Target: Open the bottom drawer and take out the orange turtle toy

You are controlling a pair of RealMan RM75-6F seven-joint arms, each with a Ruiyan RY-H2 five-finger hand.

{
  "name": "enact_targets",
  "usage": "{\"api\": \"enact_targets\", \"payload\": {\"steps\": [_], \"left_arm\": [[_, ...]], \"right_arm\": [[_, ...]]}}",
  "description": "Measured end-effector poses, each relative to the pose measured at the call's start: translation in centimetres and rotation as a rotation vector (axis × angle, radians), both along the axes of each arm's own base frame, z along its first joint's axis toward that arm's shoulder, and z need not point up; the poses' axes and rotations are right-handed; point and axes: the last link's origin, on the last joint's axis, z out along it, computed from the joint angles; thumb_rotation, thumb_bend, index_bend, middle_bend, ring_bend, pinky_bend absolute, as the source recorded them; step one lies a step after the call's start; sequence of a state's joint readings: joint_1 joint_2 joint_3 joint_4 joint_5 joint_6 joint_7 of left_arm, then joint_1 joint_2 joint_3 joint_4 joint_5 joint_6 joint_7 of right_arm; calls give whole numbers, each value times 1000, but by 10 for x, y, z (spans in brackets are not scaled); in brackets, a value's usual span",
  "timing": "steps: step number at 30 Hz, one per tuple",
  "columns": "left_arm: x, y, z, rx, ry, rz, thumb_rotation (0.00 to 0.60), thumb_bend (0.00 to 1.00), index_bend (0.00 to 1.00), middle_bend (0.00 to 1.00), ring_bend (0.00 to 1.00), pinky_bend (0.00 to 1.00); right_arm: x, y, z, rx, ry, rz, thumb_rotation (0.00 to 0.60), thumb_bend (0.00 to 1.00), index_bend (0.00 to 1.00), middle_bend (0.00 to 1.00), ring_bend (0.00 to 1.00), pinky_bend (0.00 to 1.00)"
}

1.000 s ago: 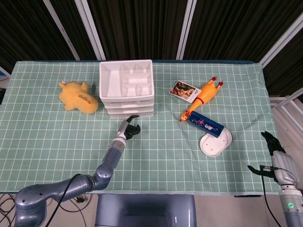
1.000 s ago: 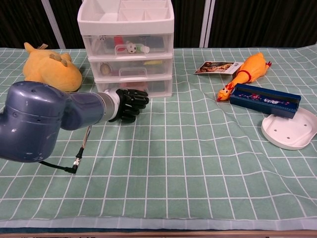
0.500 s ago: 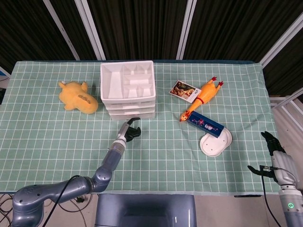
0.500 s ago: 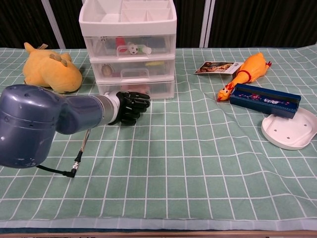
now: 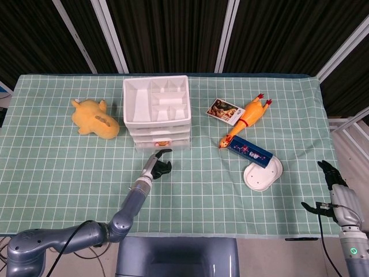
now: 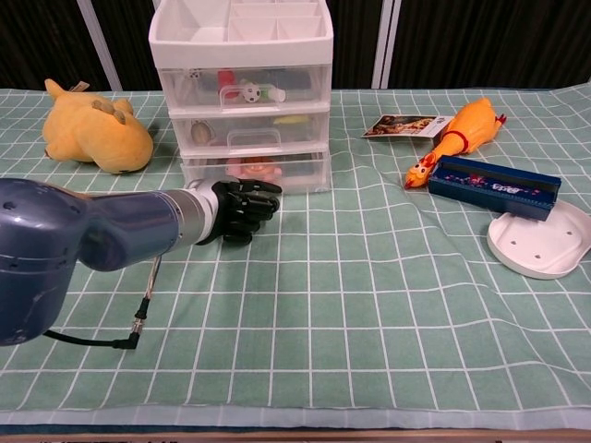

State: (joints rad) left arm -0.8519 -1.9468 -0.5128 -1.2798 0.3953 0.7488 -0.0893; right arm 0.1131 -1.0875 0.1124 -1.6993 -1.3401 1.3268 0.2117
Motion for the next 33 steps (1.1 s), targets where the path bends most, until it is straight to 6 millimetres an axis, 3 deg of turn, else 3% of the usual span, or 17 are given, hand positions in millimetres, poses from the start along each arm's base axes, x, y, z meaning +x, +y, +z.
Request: {"api": "enact_targets", "payload": {"steps": [12,22,28,33], "left_arm": [[-14,-11,11,-11,30,-36,600,626,151,974,999,1000],[-11,-18,19,3,74,-136,600,625,163,978,1000,1000],[-2,-15,36,138,261,-347,600,624,163,981,1000,1000],[1,-10,46,208,381,-419,600,624,162,981,1000,1000]], "right_arm": [[0,0,0,1,4,0,600,105,0,0,0,185],[0,0,-1,2,7,0,600,105,0,0,0,185],[1,0,-1,3,7,0,600,105,0,0,0,185],[1,0,-1,3,5,-1,600,106,0,0,0,185]]}}
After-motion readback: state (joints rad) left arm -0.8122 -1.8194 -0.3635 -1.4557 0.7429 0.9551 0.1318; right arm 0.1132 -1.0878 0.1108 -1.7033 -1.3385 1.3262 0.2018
